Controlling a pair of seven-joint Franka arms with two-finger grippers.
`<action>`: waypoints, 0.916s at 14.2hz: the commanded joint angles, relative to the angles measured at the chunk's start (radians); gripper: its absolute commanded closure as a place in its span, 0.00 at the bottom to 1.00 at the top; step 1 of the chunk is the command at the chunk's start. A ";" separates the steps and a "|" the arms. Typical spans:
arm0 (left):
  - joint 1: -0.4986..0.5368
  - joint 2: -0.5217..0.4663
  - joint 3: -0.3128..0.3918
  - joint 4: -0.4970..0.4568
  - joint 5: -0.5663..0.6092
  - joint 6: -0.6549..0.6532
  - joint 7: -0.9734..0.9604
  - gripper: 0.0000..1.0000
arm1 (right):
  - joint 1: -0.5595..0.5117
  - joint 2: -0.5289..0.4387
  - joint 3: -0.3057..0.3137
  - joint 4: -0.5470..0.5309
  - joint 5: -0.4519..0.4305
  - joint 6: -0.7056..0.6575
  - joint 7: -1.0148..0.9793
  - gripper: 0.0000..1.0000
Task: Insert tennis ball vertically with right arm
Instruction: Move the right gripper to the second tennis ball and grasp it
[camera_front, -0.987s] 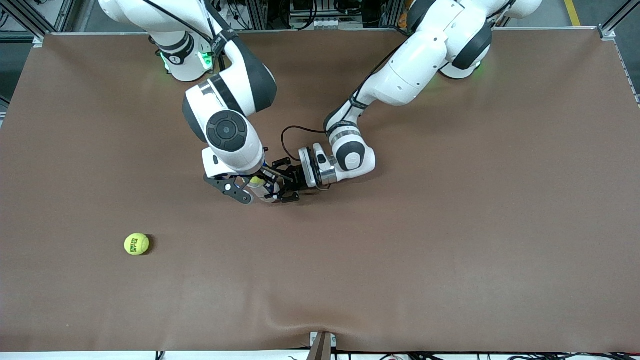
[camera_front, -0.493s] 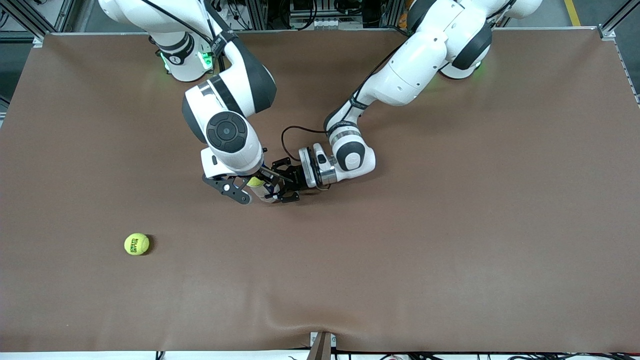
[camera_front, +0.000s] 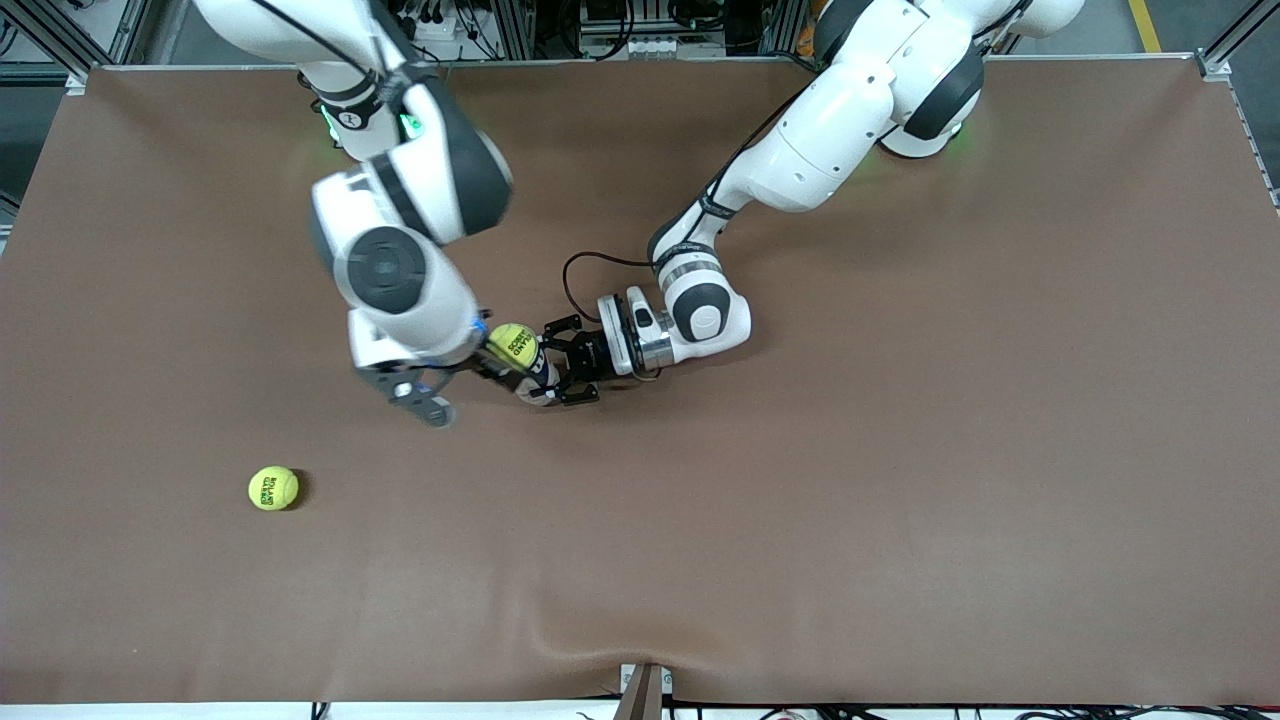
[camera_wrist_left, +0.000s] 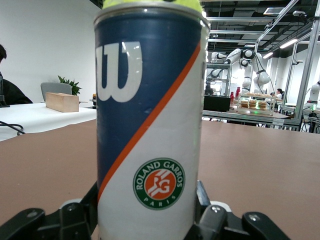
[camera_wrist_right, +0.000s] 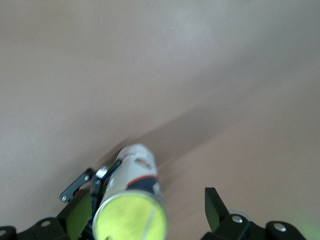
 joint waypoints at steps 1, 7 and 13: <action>-0.004 0.037 -0.004 0.011 -0.044 0.007 0.140 0.27 | -0.147 -0.044 0.015 0.000 0.011 -0.039 -0.213 0.00; -0.004 0.037 -0.004 0.011 -0.045 0.007 0.140 0.25 | -0.329 0.054 0.012 0.029 -0.043 0.094 -0.661 0.00; -0.004 0.037 -0.004 0.011 -0.050 0.007 0.138 0.18 | -0.476 0.235 0.014 0.026 -0.054 0.288 -0.918 0.00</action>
